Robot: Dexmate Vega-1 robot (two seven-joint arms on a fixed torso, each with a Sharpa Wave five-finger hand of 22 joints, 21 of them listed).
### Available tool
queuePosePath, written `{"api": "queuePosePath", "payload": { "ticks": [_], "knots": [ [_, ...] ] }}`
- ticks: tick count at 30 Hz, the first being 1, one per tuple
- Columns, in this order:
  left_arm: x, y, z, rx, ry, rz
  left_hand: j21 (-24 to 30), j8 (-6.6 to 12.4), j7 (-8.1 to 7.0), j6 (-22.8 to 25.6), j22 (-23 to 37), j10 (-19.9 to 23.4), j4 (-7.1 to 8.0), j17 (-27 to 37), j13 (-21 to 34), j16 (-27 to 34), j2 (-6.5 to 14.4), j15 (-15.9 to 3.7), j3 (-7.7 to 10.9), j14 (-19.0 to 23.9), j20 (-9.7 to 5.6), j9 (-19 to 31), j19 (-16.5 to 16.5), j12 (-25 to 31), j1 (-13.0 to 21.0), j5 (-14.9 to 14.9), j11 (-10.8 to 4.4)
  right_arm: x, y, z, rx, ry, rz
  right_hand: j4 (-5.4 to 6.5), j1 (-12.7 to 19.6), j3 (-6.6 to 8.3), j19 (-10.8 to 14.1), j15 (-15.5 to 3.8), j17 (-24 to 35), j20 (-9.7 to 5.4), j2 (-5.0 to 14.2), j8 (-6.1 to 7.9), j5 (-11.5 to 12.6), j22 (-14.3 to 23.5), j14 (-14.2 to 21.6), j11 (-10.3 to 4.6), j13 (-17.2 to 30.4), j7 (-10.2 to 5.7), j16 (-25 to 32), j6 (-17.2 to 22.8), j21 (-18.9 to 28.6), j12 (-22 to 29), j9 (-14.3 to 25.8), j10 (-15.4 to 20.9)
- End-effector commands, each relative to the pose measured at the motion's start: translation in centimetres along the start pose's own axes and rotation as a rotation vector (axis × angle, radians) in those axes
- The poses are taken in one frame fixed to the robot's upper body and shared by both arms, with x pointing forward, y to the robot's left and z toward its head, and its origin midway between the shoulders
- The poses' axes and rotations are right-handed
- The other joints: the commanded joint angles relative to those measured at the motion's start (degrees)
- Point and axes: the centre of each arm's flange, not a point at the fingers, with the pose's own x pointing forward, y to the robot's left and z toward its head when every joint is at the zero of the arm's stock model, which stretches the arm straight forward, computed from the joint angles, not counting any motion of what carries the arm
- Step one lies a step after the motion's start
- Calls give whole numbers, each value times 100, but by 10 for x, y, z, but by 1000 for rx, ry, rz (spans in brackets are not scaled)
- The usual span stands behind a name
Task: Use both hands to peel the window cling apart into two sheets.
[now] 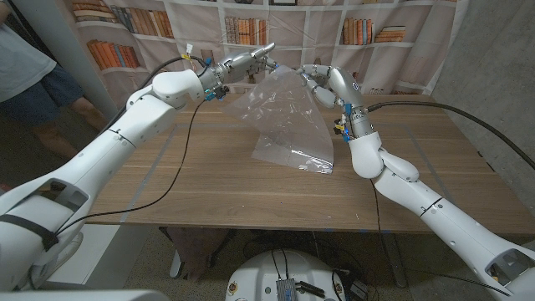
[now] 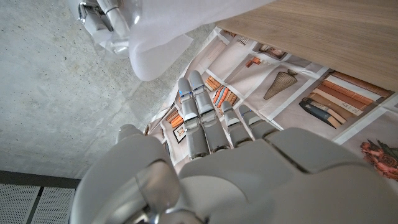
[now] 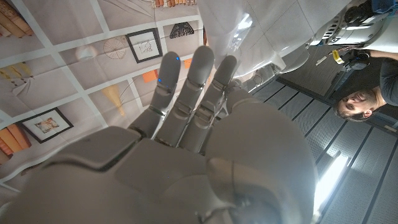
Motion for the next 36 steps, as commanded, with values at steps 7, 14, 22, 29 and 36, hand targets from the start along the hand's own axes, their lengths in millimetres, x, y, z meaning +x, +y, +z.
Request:
{"api": "queuePosePath", "payload": {
  "ticks": [7, 14, 22, 29, 36],
  "knots": [
    [-5, 1, -1, -23, -19, 6, 14, -186, -101, -299, 21, -605, 51, 28, 16, -99, 62, -78, 1, -176, 66, 7, -27, -373, 20, 33, 3, -3, -3, 1, 2, -1, 2, -23, -42, 26, -11, -349, 9, -917, 22, 22, 35, 1, -33, 9, 14, -7, 37, 53, 34, -8, 12, -12],
    [-8, -2, 1, -3, -15, 19, 16, -290, -90, -515, 21, -304, 55, 29, 53, -79, 63, -85, 1, -152, 126, 13, -47, -266, 31, 28, 29, -4, -2, -1, -1, 8, 10, -25, -49, 27, -12, -349, 4, -917, 20, 19, 34, 2, -32, 9, 10, -8, 46, 55, 33, -3, 6, -4],
    [-9, -2, 1, -9, -15, 13, 21, -125, -30, -57, 23, -50, 76, 32, 104, -47, 48, -66, -19, -60, 149, 30, -63, -191, 13, 26, 19, -4, 0, -3, -4, 13, 15, -30, -51, 30, -9, -349, -2, -918, 21, 19, 34, 4, -35, 9, 8, -9, 51, 59, 36, -1, 0, -5],
    [-8, -4, -1, -16, -13, 3, 33, -44, -1, 167, 23, 122, 86, 32, 128, -5, 43, -97, -29, 79, 127, 45, -41, -143, 7, 27, -22, -5, 2, -6, -6, 25, 15, -32, -55, 29, -9, -349, -7, -916, 19, 16, 33, 6, -35, 9, -2, -10, 54, 60, 37, -7, -7, -10],
    [-6, -5, -2, -18, -14, -3, 37, 9, 38, 331, 23, 301, 95, 32, 146, 15, 39, -117, -39, 167, 114, 46, -30, -89, 1, 28, -26, -6, 3, -8, -12, 29, 21, -34, -60, 29, -13, -349, 4, -915, 18, 13, 32, 6, -20, 9, -14, -8, 76, 63, 33, -11, -17, -11]
  ]
}}
